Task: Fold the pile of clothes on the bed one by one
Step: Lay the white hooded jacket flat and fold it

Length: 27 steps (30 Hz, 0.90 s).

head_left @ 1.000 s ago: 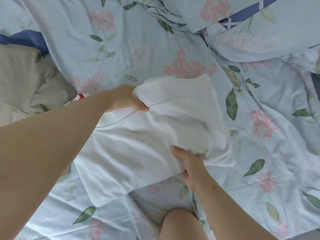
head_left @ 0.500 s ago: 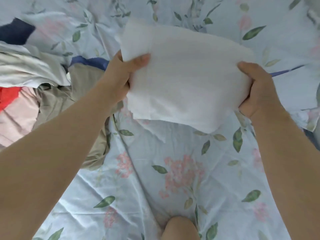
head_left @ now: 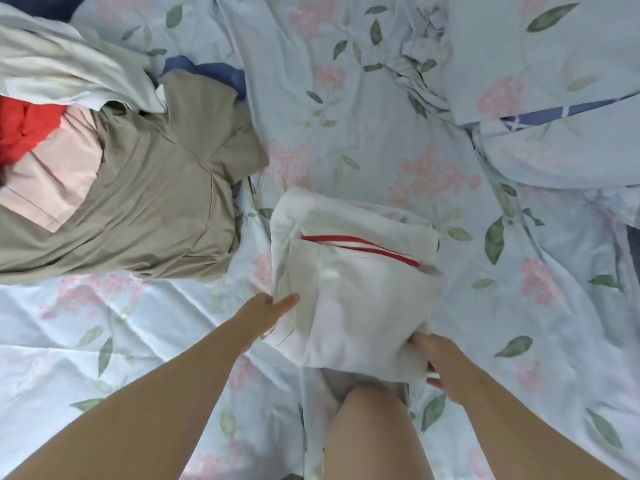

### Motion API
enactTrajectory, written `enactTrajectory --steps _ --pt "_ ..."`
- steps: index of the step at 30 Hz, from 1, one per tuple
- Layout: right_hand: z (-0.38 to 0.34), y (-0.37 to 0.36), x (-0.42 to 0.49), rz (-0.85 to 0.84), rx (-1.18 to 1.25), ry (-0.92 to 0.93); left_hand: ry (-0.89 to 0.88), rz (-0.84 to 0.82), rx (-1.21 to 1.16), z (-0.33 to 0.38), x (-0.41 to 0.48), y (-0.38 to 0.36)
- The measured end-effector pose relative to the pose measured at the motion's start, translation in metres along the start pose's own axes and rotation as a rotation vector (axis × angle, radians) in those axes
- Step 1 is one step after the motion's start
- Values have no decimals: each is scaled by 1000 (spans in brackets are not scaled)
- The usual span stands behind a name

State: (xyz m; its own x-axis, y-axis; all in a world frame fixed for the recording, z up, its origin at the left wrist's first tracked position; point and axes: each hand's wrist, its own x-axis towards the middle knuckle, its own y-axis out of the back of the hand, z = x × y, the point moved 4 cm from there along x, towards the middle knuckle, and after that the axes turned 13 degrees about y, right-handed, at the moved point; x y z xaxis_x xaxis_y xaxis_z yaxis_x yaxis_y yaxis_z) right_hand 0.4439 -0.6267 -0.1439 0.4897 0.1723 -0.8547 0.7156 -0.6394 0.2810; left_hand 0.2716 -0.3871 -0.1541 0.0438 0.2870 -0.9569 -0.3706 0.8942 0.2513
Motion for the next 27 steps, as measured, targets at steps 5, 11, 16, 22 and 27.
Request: enactTrajectory --steps 5,11,16,22,27 --pt "-16 -7 11 147 478 178 -85 41 -163 20 14 -16" --pt "-85 1 28 201 307 437 -245 129 -261 71 1 -12" --pt "-145 35 55 432 371 661 -436 219 -512 120 -2 33" --pt "-143 8 63 473 -416 708 -451 666 524 139 11 -13" --pt "-84 -48 77 84 -964 669 -441 593 946 104 49 -61"
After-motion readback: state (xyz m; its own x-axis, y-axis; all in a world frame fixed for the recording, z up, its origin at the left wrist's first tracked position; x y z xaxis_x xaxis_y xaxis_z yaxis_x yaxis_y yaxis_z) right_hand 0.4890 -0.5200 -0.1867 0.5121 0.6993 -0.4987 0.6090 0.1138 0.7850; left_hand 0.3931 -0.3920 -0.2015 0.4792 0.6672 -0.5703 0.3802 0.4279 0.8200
